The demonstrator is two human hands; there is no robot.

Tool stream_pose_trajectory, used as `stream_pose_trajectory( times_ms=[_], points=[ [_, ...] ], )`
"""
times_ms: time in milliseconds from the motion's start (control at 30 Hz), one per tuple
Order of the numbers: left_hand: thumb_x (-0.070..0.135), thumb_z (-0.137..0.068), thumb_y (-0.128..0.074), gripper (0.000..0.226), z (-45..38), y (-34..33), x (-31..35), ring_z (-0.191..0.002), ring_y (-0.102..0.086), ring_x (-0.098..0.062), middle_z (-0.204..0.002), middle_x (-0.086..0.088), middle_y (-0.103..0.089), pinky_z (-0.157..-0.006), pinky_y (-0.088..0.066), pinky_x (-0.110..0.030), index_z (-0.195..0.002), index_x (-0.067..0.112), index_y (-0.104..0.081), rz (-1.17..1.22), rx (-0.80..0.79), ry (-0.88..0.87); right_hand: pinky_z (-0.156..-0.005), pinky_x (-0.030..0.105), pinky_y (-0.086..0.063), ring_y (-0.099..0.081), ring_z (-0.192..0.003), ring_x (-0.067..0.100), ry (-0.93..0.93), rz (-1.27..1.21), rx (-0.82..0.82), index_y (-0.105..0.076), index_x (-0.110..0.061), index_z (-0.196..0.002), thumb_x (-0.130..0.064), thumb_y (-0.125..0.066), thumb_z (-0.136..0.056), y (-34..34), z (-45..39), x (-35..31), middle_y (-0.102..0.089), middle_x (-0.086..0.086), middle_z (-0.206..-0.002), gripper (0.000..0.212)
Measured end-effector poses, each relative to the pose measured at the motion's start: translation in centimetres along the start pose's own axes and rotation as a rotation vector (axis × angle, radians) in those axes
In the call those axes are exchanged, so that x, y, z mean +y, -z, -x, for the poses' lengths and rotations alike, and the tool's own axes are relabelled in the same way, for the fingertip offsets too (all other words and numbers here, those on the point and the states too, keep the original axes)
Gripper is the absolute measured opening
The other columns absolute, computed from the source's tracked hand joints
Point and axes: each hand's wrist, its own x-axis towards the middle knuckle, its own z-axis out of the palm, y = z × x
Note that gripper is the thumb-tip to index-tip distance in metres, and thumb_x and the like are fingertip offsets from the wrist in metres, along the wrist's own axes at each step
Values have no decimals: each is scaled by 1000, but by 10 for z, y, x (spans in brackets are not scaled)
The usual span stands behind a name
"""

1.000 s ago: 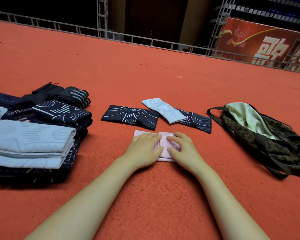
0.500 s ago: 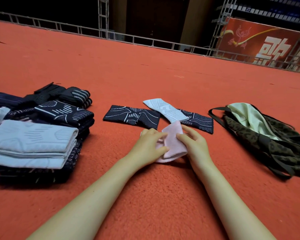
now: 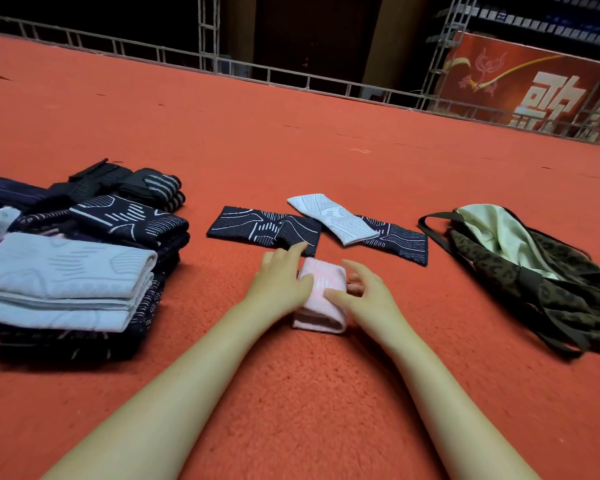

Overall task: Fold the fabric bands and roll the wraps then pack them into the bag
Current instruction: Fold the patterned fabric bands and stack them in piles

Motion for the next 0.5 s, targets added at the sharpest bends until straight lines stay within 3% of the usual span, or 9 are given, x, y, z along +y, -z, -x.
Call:
stream_pose_trajectory(
  times_ms=[67, 133, 200, 300, 433, 500],
  points=[
    [29, -92, -43, 62, -1, 0, -8, -134, -23, -28, -145, -9, -33, -110, -22, -38, -149, 21, -18, -174, -83, 25, -82, 28, -46, -58, -92, 14, -96, -99, 2, -41, -20, -138, -21, -68, -84, 0, -2, -1, -56, 5, -118, 60],
    [30, -94, -36, 60, -1, -6, -9, -137, -21, -26, -148, -8, -29, -111, -18, -39, -150, 21, -16, -238, -111, 10, -73, 34, -50, -61, -78, 17, -142, -244, -74, -47, -21, -129, -23, -66, -84, 0, -2, -3, -64, 8, -104, 49],
    [28, -95, -34, 58, 0, -11, -4, -137, -22, -25, -149, -7, -29, -111, -17, -39, -150, 21, -17, -241, -106, -36, -59, 28, -49, -62, -66, 14, -109, -320, -160, -55, -13, -123, -14, -63, -83, 0, 0, -2, -67, 9, -90, 41],
    [30, -93, -38, 56, -3, -12, -4, -134, -30, -27, -146, -8, -36, -110, -22, -38, -147, 22, -23, -113, -70, -33, -52, 18, -45, -63, -66, 6, -64, -352, -163, -49, -18, -132, -5, -64, -79, -2, 2, -1, -69, 9, -96, 57],
    [28, -94, -50, 51, -2, 4, -1, -128, -43, -18, -141, -3, -44, -106, -33, -30, -142, 21, -35, 486, 55, 23, -74, 15, -49, -63, -100, 6, 116, -373, -107, -41, -30, -137, -9, -56, -70, -8, 9, -7, -64, -3, -118, 71],
    [23, -94, -53, 43, 8, 15, 2, -116, -50, -8, -130, 3, -52, -92, -41, -15, -136, 20, -44, 704, 105, 35, -89, 16, -46, -55, -117, 3, 204, -399, -114, -41, -31, -136, -5, -51, -72, -10, 17, -15, -57, -9, -131, 70]
  ],
)
